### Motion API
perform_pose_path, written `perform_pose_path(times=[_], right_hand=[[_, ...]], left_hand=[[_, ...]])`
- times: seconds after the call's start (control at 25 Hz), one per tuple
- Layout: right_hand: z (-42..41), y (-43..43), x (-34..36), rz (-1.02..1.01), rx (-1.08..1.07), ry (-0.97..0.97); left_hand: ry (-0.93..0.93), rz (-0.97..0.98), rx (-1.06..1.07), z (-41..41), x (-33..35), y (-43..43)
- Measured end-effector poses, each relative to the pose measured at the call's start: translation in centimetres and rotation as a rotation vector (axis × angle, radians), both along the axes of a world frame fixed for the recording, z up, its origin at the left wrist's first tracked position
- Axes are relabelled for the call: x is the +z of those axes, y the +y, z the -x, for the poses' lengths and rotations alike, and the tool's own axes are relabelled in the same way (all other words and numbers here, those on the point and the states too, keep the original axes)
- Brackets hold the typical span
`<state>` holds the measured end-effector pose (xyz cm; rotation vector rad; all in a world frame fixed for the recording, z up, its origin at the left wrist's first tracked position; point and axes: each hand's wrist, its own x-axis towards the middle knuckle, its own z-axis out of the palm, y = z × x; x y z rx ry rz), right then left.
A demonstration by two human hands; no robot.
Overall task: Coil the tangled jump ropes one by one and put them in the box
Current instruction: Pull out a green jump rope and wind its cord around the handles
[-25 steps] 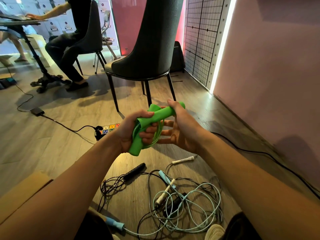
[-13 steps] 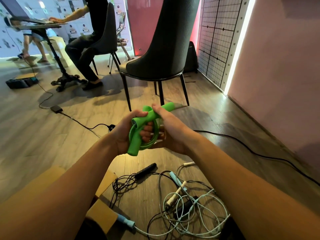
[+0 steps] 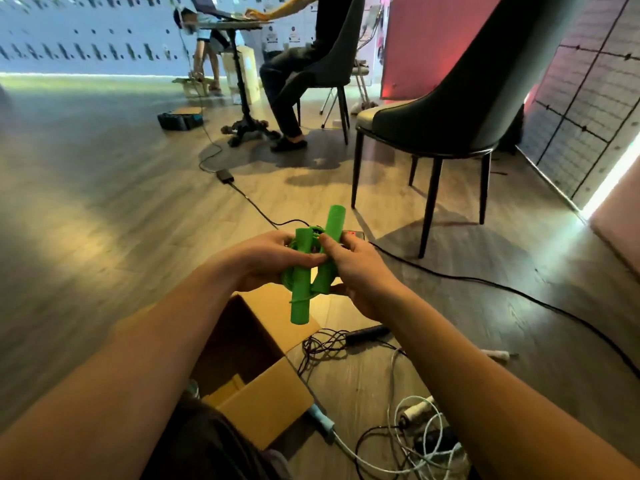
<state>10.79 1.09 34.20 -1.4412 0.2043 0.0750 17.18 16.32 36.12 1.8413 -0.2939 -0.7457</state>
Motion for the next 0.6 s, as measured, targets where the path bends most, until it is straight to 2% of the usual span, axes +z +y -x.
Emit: perform_pose_path(times=[0.12,0.24,0.32,0.44,0.6], right_hand=[[-1.6,3.8,-1.6,-0.116,0.045,0.038],[-3.3,8.2,-4.3,-0.140,0.140,0.060],[-4.3,10.9,-7.2,-0.068,0.212,0.090],[-5.7,14.2,-13.6,0.091,0.294,0.183],[-9.1,17.5,-22.4,0.234,0.375,0.249]], left_hand=[[0.001,0.040,0.065,-0.8,-0.7,4.2],[-0.035,0.061,0.201,-1.4,-4.5,9.3],[0.014,0.097,0.306,-1.4,-9.5,12.6],[0.246,0.232,0.453,-0.7,-17.5,16.2],[0.263,0.088,0.576,-2.0,-25.5,18.4]])
